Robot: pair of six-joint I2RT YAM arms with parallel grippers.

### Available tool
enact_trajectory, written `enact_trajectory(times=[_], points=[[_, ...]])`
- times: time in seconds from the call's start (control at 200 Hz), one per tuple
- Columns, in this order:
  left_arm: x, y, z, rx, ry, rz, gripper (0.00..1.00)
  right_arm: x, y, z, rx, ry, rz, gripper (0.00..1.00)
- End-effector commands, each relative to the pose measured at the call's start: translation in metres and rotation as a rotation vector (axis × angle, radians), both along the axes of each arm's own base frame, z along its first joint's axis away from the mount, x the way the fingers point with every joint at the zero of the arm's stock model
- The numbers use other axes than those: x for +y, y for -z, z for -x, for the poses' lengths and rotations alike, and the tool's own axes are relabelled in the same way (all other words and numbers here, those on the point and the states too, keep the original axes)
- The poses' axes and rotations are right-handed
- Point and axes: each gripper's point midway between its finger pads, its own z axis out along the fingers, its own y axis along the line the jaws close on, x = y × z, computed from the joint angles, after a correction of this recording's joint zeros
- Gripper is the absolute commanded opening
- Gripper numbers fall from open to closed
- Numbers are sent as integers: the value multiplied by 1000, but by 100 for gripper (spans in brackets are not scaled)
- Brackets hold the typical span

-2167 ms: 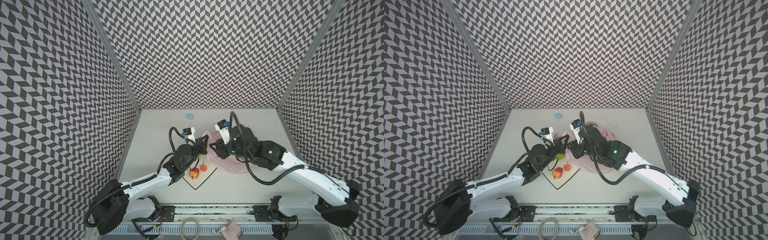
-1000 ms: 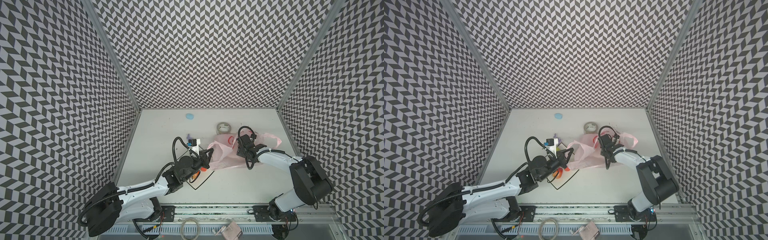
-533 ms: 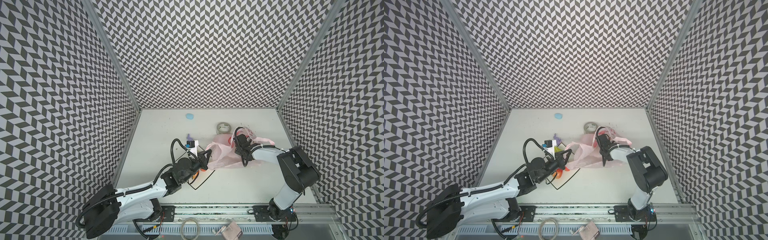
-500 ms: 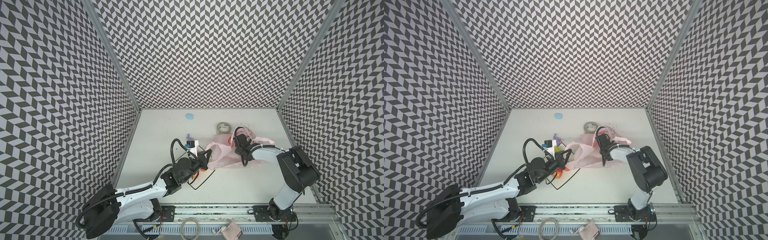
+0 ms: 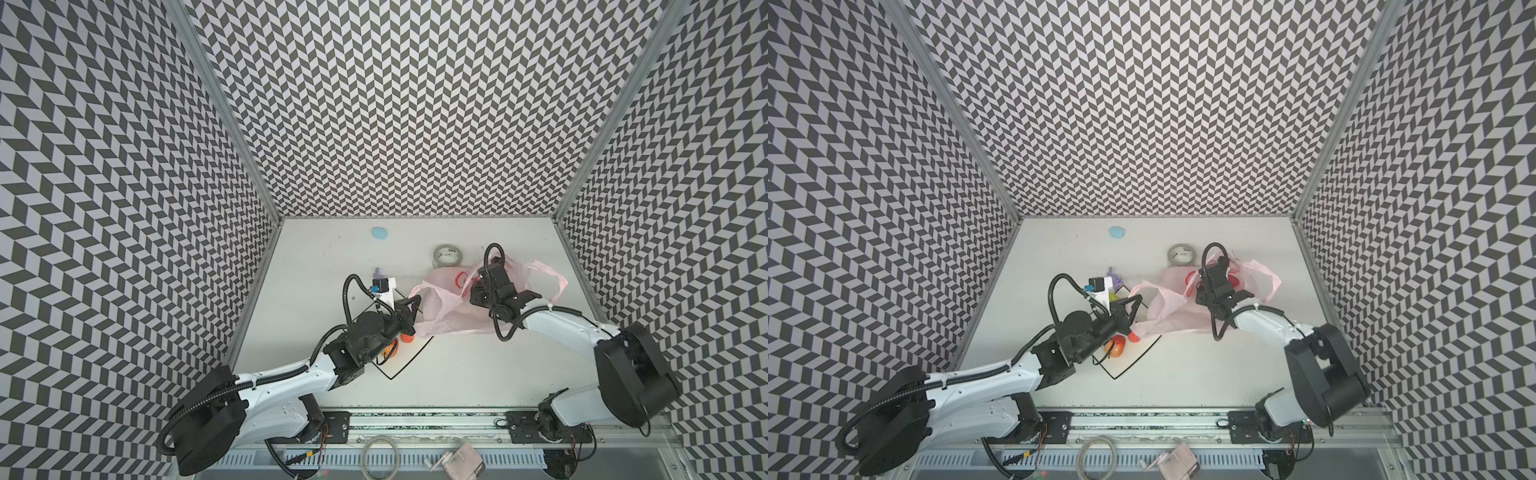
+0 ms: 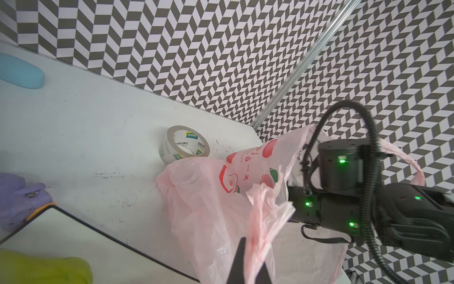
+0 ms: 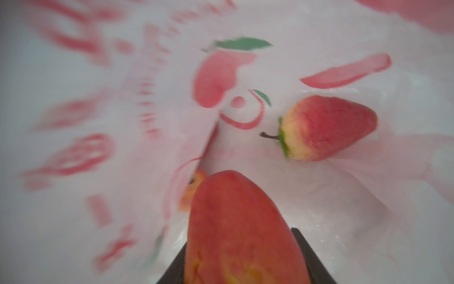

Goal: Take the fake fruits out of the plastic bag
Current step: 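Close the right gripper on a red-yellow strawberry and lift it out, then carry the strawberry to the white tray and lower it beside the apple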

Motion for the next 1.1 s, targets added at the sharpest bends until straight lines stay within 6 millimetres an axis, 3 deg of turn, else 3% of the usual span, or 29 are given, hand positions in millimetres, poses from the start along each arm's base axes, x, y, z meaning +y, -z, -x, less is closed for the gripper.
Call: enact_trajectory(times=[0.0,0.245,0.466,0.731,0.911,1.001,1.096], points=[[-3,-28,-10,-45,-8,60,0,33,-26,15,-74,-237,-81,37],[-9,-40,-25,-61,-25,74,0,56,-75,52,-167,-454,-211,37],[-14,-45,-39,-70,-50,78,0,57,-101,81,-165,-543,-231,37],[-18,-39,-56,-66,-70,62,0,65,-151,117,-259,-699,-295,37],[-21,-39,-61,-85,-74,43,0,92,-185,161,-394,-933,-295,37],[-21,-41,-64,-95,-74,36,0,111,-187,188,-419,-1052,-276,37],[-21,-41,-65,-94,-58,28,0,131,-174,209,-407,-1126,-257,37]])
